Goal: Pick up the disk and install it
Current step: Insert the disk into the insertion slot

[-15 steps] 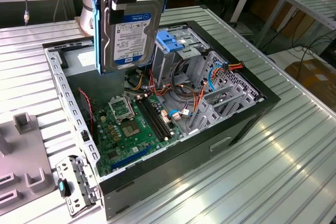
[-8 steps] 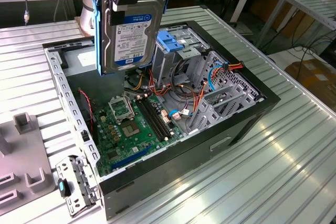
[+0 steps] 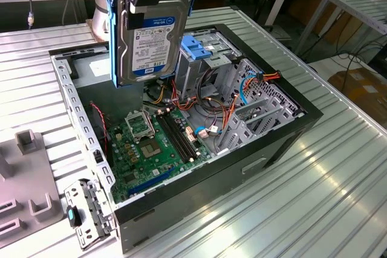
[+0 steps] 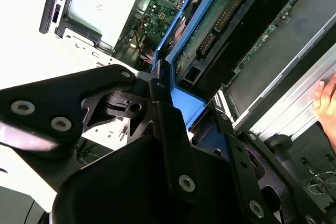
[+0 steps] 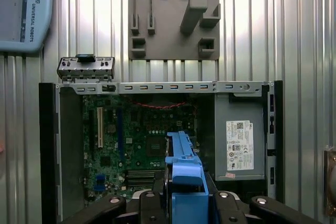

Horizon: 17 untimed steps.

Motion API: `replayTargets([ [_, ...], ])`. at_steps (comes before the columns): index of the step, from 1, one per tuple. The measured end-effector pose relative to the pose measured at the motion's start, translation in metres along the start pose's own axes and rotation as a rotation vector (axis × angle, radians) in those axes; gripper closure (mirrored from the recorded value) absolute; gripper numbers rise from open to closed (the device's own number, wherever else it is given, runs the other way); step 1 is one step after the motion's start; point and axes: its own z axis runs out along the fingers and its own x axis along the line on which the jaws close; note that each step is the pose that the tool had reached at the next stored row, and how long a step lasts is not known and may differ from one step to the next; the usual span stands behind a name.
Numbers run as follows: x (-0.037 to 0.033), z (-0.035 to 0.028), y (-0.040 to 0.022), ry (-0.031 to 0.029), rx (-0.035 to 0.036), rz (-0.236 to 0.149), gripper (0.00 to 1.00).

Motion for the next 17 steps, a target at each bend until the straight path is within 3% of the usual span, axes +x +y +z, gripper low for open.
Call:
replayTargets([
  [6, 0.0009, -0.0001, 0.0, 0.0001, -0.0001, 0.0, 0.63],
  [17, 0.0094, -0.0003, -0.0001, 0.0, 0.0, 0.0, 0.63],
])
